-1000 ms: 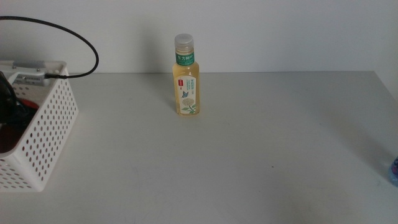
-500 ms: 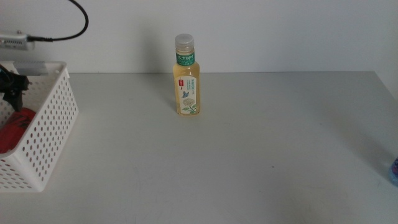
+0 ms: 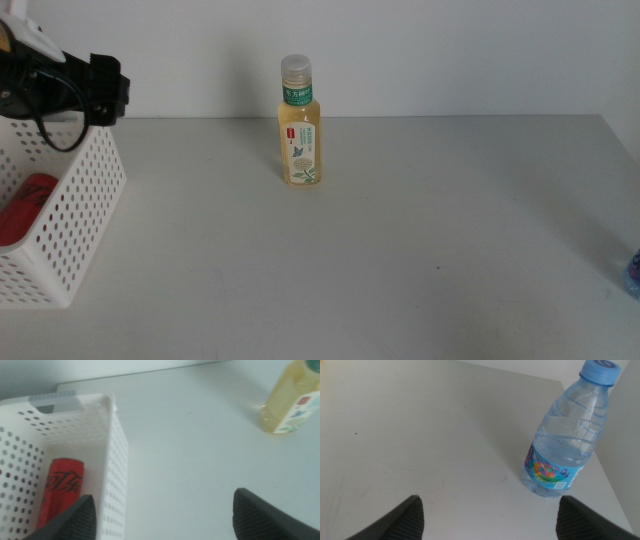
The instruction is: Use arms to grab the bottles and put them into the dustbin to the left of the table.
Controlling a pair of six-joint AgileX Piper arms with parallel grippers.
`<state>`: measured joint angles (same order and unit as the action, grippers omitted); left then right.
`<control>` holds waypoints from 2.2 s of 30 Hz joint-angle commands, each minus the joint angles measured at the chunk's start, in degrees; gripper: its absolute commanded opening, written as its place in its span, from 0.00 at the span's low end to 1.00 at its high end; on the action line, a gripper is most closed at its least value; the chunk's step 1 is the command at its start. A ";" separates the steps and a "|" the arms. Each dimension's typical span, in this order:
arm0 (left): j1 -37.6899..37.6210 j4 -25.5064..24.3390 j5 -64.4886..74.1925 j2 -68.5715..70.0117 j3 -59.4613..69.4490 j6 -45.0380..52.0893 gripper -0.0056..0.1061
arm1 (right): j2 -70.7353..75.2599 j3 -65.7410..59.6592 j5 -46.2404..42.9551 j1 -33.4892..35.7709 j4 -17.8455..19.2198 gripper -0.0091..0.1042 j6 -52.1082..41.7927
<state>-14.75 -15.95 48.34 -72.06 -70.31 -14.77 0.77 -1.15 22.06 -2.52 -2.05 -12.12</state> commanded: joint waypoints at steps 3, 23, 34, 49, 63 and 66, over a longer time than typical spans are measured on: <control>-6.95 -1.77 -5.60 6.33 3.38 -5.75 0.89 | 1.25 0.08 -3.54 -0.38 0.43 0.68 -0.50; -14.83 14.16 -53.74 18.03 40.99 -2.58 0.78 | 1.25 0.08 -3.54 -0.38 0.43 0.68 -0.50; -14.83 16.30 -63.99 15.47 48.21 -1.63 0.60 | 1.25 0.08 -3.54 -0.38 0.43 0.68 -0.50; -14.83 16.69 -82.32 -1.74 48.14 -1.84 0.52 | 1.25 0.08 -3.54 -0.38 0.43 0.68 -0.50; -14.83 17.70 -105.73 -21.42 41.70 1.49 0.57 | 1.25 0.08 -3.54 -0.38 0.43 0.68 -0.50; -14.83 19.12 -104.94 -24.47 37.71 5.64 0.72 | 1.25 0.08 -3.54 -0.38 0.43 0.68 -0.50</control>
<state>-29.29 1.66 -51.92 -97.24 -29.57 -11.33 0.77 -1.15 22.06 -2.52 -2.05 -12.12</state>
